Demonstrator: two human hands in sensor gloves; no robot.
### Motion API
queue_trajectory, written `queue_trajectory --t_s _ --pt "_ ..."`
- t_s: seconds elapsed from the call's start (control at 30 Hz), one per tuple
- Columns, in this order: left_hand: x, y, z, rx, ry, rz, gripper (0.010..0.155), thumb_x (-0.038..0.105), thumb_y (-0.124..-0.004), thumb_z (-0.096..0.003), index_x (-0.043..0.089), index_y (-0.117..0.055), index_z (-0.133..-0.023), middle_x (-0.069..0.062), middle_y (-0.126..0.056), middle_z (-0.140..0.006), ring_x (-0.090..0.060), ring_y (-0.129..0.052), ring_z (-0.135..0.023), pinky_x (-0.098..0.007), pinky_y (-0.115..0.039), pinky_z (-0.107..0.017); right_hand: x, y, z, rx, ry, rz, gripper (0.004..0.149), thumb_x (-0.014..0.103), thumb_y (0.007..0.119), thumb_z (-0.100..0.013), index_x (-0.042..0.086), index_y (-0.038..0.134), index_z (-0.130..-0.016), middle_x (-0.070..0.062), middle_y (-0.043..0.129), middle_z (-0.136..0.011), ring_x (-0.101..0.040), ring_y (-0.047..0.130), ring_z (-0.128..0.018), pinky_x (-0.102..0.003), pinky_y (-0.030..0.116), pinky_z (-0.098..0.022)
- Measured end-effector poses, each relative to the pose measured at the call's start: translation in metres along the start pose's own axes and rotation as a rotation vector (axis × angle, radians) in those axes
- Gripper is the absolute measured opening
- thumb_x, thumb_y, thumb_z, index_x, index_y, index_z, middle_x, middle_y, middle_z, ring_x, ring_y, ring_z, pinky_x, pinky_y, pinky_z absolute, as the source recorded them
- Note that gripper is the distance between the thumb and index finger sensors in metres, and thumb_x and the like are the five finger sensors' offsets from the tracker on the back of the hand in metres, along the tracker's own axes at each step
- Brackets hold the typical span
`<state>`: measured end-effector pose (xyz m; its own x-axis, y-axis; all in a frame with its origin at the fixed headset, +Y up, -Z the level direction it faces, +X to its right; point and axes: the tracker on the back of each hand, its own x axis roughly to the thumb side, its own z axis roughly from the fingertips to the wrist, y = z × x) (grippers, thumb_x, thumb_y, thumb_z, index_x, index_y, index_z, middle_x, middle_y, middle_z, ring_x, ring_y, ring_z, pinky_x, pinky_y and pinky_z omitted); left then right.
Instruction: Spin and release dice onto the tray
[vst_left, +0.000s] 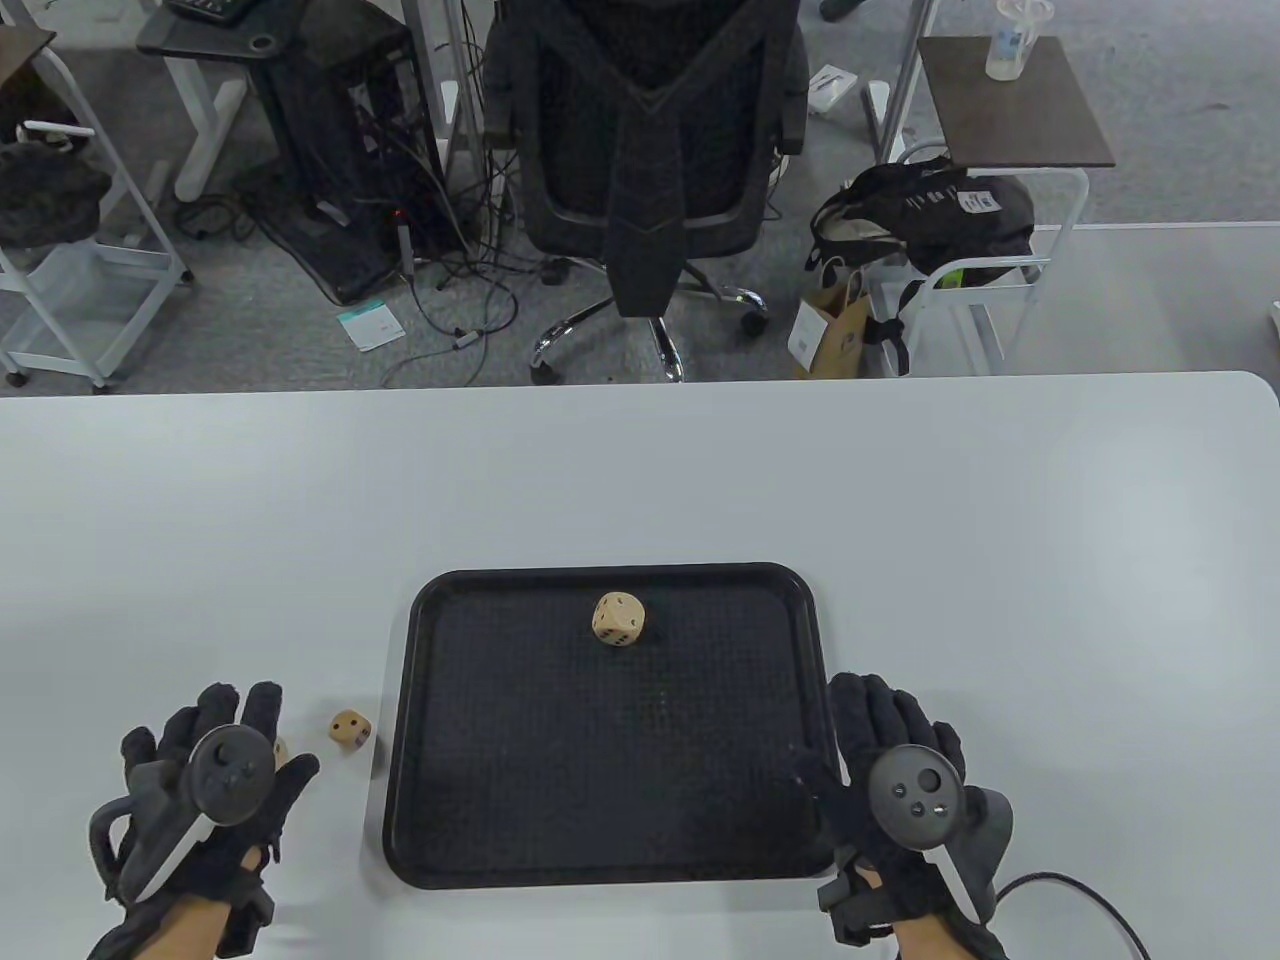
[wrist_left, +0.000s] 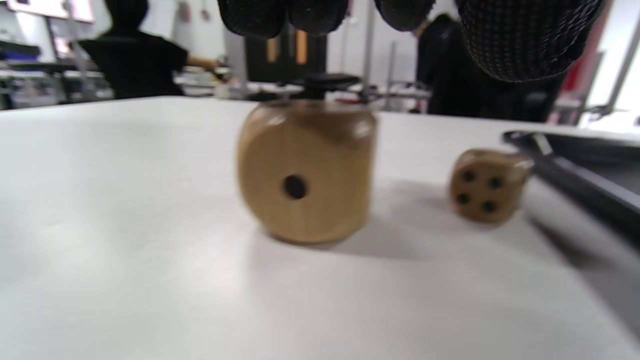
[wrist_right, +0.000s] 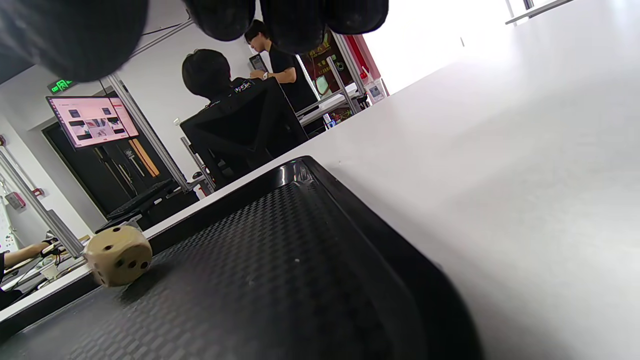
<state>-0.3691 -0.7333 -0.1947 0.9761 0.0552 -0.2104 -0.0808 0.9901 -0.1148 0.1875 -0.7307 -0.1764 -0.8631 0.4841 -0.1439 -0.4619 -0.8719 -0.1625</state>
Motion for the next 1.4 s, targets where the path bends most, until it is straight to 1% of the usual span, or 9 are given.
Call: queue_trajectory --t_s 0.13,0.3,0.43,0.7,0.83,1.0,1.07,1.2,1.4 --pt "-0.011 -0.010 -0.004 0.042 0.113 -0.038 0.082 0.065 -0.072 -0.0411 0.031 -0.040 -0.109 -0.015 -0.044 -0.116 -0.047 -0.060 -0.103 -0.073 -0.028 -0.077 0.000 0.000 0.000 0.008 -0.012 -0.014 0.078 0.062 0.073 -0.035 0.038 0.047 -0.105 0.002 0.050 -0.114 -0.029 0.048 -0.108 -0.064 0.031 -0.080" --pt "-0.018 -0.019 -0.006 0.023 0.152 -0.046 0.085 0.070 -0.073 -0.0373 0.029 -0.045 -0.107 -0.014 -0.055 -0.111 -0.044 -0.069 -0.098 -0.072 -0.034 -0.077 -0.001 -0.001 0.001 0.001 -0.018 -0.030 0.077 0.062 0.072 -0.036 0.038 0.048 -0.105 0.002 0.052 -0.114 -0.029 0.050 -0.107 -0.064 0.032 -0.080" --pt "-0.017 -0.026 -0.005 0.026 0.160 0.003 0.083 0.068 -0.075 -0.0373 0.026 -0.051 -0.105 -0.012 -0.074 -0.099 -0.042 -0.085 -0.085 -0.070 -0.044 -0.076 -0.001 0.001 0.000 0.020 -0.016 -0.025 0.077 0.062 0.071 -0.036 0.037 0.048 -0.105 0.002 0.052 -0.113 -0.029 0.051 -0.107 -0.064 0.033 -0.080" --pt "-0.013 -0.025 -0.004 0.035 0.147 0.092 0.080 0.060 -0.083 -0.0407 0.022 -0.054 -0.105 -0.018 -0.077 -0.096 -0.044 -0.088 -0.080 -0.069 -0.049 -0.075 -0.002 0.000 0.000 0.012 -0.019 -0.032 0.077 0.062 0.071 -0.036 0.037 0.048 -0.105 0.002 0.053 -0.113 -0.029 0.051 -0.106 -0.064 0.034 -0.079" --pt "-0.004 -0.012 0.001 0.076 0.089 0.102 0.079 0.060 -0.083 -0.0412 0.021 -0.056 -0.105 -0.019 -0.078 -0.095 -0.046 -0.088 -0.079 -0.070 -0.048 -0.074 -0.003 0.000 0.000 0.013 -0.021 -0.039 0.077 0.062 0.071 -0.036 0.037 0.048 -0.105 0.002 0.053 -0.113 -0.029 0.051 -0.106 -0.064 0.034 -0.080" --pt "0.040 0.016 0.015 0.119 -0.085 0.144 0.079 0.060 -0.083 -0.0410 0.021 -0.057 -0.105 -0.019 -0.078 -0.095 -0.046 -0.089 -0.079 -0.070 -0.049 -0.074 -0.003 0.000 0.000 0.012 -0.021 -0.046 0.077 0.062 0.071 -0.036 0.037 0.048 -0.105 0.002 0.053 -0.113 -0.029 0.051 -0.107 -0.064 0.034 -0.079" --pt "0.064 0.021 0.022 0.097 -0.211 0.152 0.079 0.060 -0.083 -0.0411 0.022 -0.055 -0.105 -0.018 -0.077 -0.097 -0.045 -0.088 -0.081 -0.070 -0.048 -0.075 -0.004 0.000 0.000 0.013 -0.019 -0.043 0.077 0.062 0.071 -0.036 0.037 0.048 -0.105 0.002 0.053 -0.113 -0.029 0.051 -0.106 -0.064 0.034 -0.080" --pt "0.124 0.018 0.042 -0.007 -0.436 0.122 0.078 0.060 -0.083 -0.0414 0.023 -0.057 -0.105 -0.017 -0.078 -0.098 -0.045 -0.089 -0.082 -0.070 -0.050 -0.075 -0.003 0.001 0.000 0.016 -0.023 -0.037 0.077 0.062 0.071 -0.035 0.037 0.048 -0.105 0.002 0.053 -0.113 -0.029 0.052 -0.106 -0.064 0.034 -0.079" --pt "0.188 0.006 0.045 -0.124 -0.569 0.077 0.077 0.059 -0.084 -0.0417 0.024 -0.057 -0.105 -0.017 -0.076 -0.099 -0.045 -0.088 -0.084 -0.070 -0.049 -0.076 -0.003 0.001 0.001 0.019 -0.030 -0.035 0.077 0.062 0.071 -0.036 0.037 0.048 -0.104 0.002 0.053 -0.113 -0.029 0.052 -0.106 -0.064 0.035 -0.079"
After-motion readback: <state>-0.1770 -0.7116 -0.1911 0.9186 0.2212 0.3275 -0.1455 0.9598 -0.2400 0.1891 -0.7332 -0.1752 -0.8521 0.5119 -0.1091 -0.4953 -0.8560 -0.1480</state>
